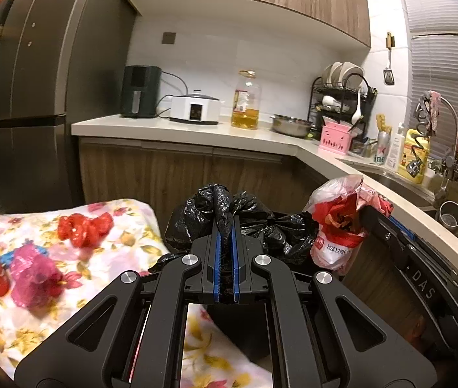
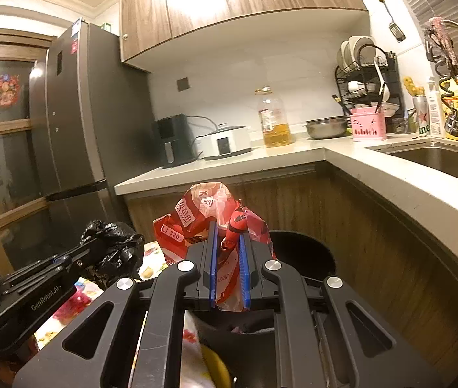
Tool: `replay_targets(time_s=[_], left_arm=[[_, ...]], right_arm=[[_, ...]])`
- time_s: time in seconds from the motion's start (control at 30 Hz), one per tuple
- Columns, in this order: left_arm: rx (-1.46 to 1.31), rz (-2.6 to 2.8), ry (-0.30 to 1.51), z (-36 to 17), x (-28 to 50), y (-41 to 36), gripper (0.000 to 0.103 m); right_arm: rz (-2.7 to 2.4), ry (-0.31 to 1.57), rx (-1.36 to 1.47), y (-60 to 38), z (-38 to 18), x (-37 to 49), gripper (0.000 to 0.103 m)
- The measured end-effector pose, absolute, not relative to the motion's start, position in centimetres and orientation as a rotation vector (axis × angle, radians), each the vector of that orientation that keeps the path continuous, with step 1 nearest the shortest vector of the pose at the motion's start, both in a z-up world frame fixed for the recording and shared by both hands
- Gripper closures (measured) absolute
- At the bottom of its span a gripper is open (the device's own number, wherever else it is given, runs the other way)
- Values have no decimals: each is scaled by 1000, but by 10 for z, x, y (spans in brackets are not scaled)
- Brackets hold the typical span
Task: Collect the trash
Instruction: 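Carry the black bag and snack bag with both grippers over the black bin, then open both grippers to drop the black bag and snack bag into the bin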
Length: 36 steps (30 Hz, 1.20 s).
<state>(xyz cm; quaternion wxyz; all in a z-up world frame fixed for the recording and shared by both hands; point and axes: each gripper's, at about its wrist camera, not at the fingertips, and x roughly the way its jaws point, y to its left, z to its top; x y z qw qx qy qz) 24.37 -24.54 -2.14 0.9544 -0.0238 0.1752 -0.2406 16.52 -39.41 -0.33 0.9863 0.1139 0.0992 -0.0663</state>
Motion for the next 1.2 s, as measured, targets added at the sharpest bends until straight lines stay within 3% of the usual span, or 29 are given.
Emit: replay_targets(time_s=[1.2], left_arm=[[-91, -568, 388, -35, 301, -302, 98]], right_arm=[[-170, 204, 254, -432, -7, 201, 87]])
